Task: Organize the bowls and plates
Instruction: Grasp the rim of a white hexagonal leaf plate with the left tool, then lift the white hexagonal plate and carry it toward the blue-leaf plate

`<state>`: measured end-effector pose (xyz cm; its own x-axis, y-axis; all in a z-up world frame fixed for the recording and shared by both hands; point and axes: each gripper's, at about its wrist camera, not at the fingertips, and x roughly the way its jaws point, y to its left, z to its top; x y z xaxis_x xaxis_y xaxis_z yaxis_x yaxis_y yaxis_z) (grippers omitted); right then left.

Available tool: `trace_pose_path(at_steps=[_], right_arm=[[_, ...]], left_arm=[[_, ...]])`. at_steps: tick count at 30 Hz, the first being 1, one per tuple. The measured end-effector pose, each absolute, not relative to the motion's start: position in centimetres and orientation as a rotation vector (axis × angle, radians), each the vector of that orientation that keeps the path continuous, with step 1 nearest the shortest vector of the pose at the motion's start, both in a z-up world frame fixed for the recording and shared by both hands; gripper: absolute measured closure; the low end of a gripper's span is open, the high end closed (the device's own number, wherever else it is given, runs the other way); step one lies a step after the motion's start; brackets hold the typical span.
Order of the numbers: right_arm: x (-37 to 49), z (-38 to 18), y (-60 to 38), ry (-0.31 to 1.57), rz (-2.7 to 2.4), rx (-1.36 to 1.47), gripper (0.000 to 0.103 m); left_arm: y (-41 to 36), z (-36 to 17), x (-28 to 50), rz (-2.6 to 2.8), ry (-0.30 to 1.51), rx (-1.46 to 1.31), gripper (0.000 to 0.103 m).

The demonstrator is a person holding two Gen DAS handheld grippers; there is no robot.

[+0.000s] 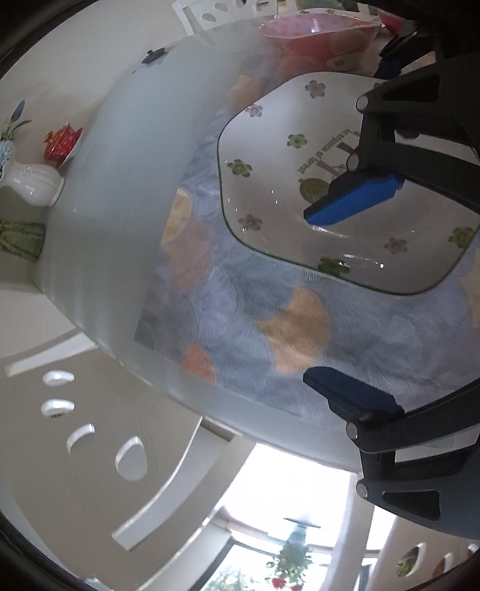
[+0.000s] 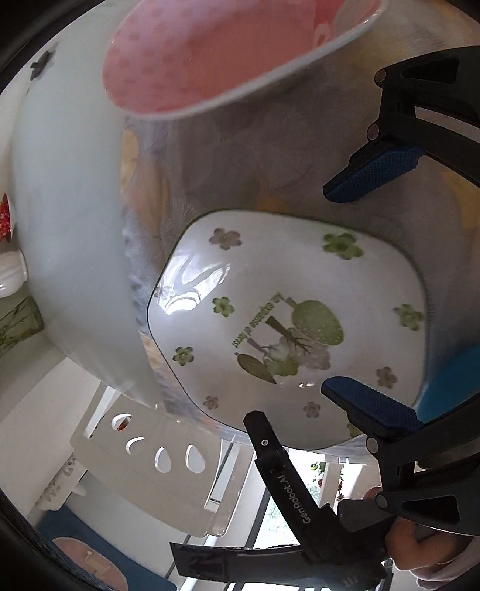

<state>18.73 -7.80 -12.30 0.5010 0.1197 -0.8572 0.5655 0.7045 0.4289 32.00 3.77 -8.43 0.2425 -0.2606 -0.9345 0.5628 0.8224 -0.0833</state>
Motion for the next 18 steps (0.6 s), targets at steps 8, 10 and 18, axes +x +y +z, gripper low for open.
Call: trace_pose_path(at_steps=[8, 10, 18], right_arm=[[20.4, -12.5, -7.8, 1.021, -0.193, 0.769, 0.021], [20.3, -12.6, -7.8, 1.016, -0.185, 0.768, 0.024], [19.1, -12.7, -8.6, 1.016, -0.207, 0.770, 0.048]], left_arm=[[2.5, -9.0, 31.3, -0.690, 1.238, 0.347, 0.038], [2.0, -9.0, 30.9, -0.732, 1.248, 0.351, 0.040], [1.3, -8.6, 30.0, -0.730, 1.228, 0.400, 0.039]])
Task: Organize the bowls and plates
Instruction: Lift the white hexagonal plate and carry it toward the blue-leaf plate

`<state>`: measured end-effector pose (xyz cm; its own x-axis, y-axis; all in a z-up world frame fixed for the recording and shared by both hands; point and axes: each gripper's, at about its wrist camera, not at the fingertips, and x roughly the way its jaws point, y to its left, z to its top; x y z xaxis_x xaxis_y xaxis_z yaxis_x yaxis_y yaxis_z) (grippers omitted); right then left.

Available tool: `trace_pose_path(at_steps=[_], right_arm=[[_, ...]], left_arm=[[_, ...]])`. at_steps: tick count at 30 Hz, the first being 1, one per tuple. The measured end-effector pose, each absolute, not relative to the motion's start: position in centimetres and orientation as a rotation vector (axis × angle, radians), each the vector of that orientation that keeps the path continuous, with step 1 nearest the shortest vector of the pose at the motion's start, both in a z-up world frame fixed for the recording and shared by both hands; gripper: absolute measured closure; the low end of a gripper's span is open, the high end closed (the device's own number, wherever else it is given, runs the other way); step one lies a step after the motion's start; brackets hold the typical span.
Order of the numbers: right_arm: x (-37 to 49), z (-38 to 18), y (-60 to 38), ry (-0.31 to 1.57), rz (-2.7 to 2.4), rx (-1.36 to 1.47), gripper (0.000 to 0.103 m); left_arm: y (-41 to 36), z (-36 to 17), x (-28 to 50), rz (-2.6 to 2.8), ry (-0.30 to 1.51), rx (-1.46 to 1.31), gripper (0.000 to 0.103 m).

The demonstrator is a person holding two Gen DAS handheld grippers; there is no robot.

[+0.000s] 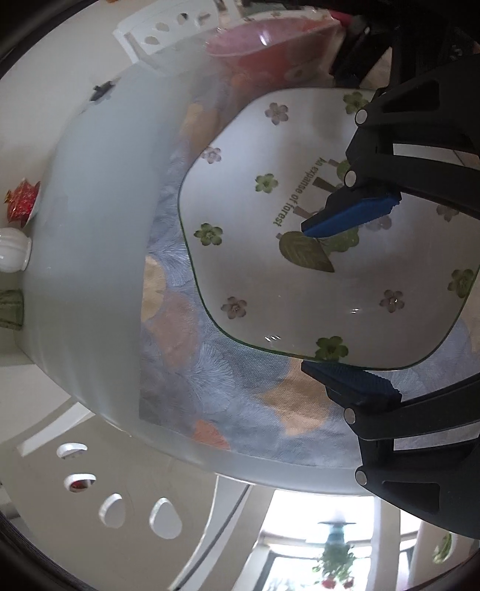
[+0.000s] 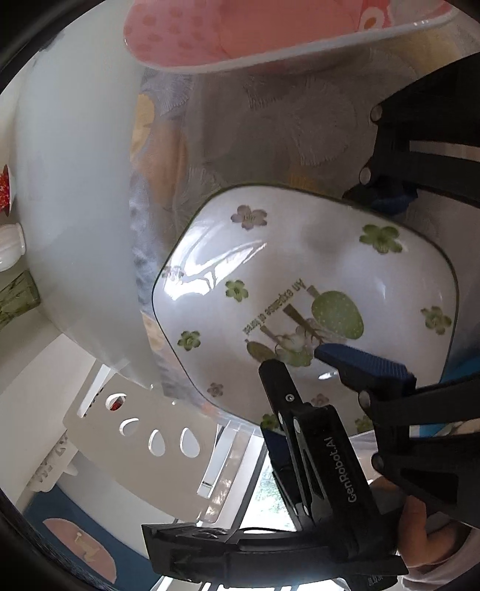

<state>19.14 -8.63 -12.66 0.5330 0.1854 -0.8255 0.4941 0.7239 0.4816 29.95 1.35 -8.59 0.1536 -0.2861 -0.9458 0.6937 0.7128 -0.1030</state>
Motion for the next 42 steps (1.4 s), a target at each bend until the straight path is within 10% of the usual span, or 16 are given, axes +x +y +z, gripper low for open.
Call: trace_pose_path(at_steps=[21, 27, 42], right_arm=[[18.5, -11.6, -9.4, 0.966, -0.173, 0.813, 0.051], [17.9, -11.1, -9.4, 0.945, -0.164, 0.773, 0.072], [16.5, -6.6, -8.4, 0.881, -0.115, 0.708, 0.074]], left_arm=[[2.3, -5.6, 29.3, -0.786, 1.169, 0.332, 0.039], [3.1, -5.3, 29.0, -0.777, 1.157, 0.313, 0.040], [5.0, 0.0, 26.3, -0.790, 1.061, 0.235, 0.040]])
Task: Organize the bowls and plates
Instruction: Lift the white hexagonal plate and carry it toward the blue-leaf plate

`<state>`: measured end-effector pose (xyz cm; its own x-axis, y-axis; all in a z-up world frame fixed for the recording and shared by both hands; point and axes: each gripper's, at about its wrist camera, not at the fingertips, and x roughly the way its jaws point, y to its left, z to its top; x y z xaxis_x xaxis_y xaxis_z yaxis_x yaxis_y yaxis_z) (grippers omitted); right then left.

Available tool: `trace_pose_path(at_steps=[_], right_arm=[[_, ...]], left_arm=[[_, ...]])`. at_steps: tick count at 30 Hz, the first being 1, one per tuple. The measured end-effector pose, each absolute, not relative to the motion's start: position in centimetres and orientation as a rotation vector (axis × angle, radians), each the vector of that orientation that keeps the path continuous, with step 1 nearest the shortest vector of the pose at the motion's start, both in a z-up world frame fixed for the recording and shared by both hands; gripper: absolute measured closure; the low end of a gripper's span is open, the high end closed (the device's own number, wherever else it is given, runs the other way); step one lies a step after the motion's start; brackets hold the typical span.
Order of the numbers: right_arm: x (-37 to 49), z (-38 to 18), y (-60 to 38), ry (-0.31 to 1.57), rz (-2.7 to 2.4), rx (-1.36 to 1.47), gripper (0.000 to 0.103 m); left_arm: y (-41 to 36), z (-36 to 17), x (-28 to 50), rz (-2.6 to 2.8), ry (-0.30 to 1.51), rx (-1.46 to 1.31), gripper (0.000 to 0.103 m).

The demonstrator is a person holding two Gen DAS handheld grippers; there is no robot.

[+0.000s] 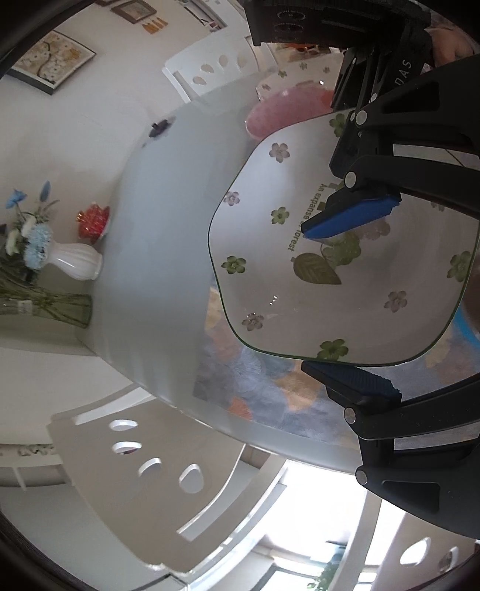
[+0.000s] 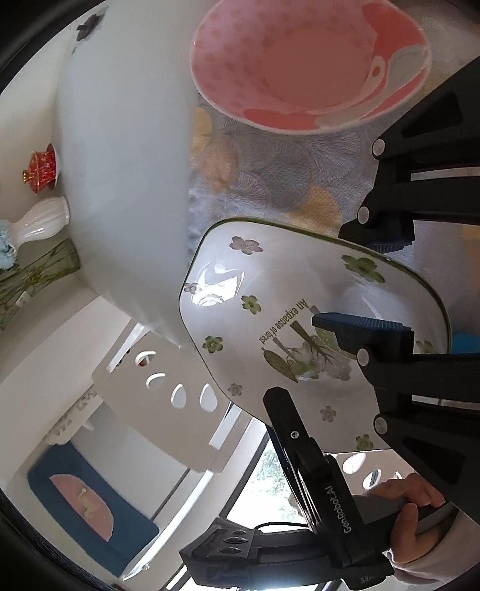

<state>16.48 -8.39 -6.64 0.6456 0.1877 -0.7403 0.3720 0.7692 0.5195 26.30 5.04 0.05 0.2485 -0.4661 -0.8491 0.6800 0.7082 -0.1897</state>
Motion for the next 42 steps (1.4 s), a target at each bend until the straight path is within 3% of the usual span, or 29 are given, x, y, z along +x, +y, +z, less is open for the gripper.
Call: trace_pose_path(at_steps=[17, 42], right_arm=[[6.7, 0.7, -6.7, 0.832, -0.065, 0.701, 0.074], [-10.4, 1.3, -3.6, 0.904, 0.004, 0.635, 0.074]], left_arm=[[6.7, 7.1, 15.3, -0.767, 1.002, 0.213, 0.040], [9.8, 6.9, -1.4, -0.706, 1.031, 0.139, 0.040]])
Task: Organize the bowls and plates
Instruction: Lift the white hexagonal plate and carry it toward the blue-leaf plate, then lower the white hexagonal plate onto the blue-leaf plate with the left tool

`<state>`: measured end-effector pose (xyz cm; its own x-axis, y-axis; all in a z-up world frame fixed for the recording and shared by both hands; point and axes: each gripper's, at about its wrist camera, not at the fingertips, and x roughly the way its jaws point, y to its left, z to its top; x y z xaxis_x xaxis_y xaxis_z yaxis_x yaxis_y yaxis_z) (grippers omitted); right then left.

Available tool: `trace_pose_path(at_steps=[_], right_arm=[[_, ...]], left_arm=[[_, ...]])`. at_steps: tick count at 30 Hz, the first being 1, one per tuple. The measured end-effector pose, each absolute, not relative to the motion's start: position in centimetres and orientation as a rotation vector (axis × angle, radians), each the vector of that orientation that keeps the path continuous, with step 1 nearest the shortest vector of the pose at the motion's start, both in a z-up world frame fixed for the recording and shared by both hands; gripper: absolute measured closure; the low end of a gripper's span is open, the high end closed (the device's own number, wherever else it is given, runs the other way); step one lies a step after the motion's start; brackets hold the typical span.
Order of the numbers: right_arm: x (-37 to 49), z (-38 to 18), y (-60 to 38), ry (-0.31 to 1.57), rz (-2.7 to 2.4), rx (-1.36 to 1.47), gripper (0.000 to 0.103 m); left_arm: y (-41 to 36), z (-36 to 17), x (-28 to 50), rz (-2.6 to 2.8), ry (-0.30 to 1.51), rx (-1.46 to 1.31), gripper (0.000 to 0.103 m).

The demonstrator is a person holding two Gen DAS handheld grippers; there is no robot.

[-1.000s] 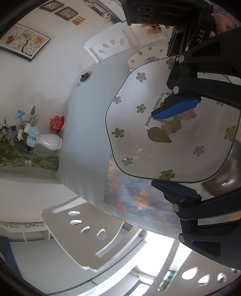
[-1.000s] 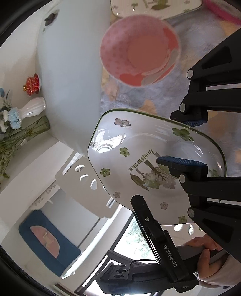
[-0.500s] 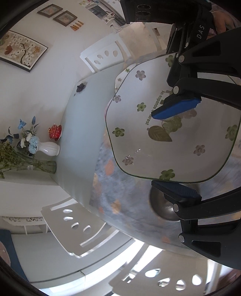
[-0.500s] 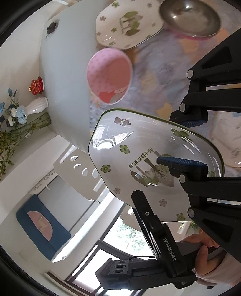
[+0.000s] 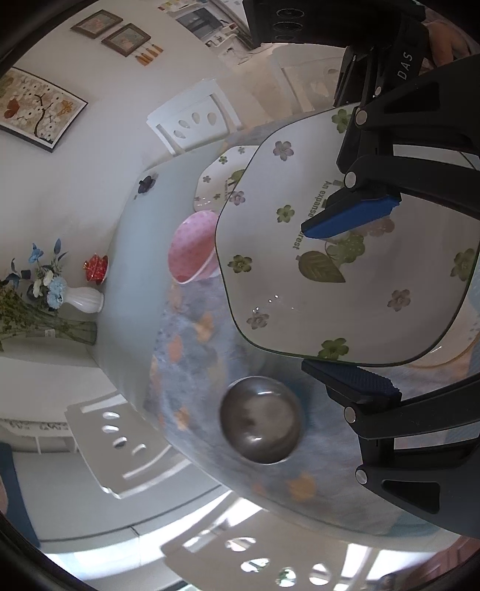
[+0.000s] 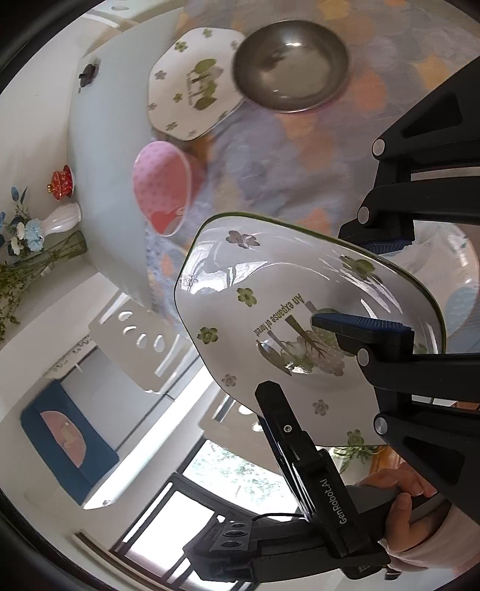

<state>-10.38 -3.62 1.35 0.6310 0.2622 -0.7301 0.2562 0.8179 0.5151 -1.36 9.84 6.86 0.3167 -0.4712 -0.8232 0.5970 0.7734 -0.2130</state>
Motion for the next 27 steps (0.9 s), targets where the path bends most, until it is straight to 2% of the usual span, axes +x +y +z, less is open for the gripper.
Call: trace_pose_path(at_steps=[27], right_arm=[[-14.9, -6.8, 0.8, 1.069, 0.008, 0.635, 0.074]], left_arm=[[14.4, -1.3, -7.0, -0.645, 1.171, 0.103, 0.040]])
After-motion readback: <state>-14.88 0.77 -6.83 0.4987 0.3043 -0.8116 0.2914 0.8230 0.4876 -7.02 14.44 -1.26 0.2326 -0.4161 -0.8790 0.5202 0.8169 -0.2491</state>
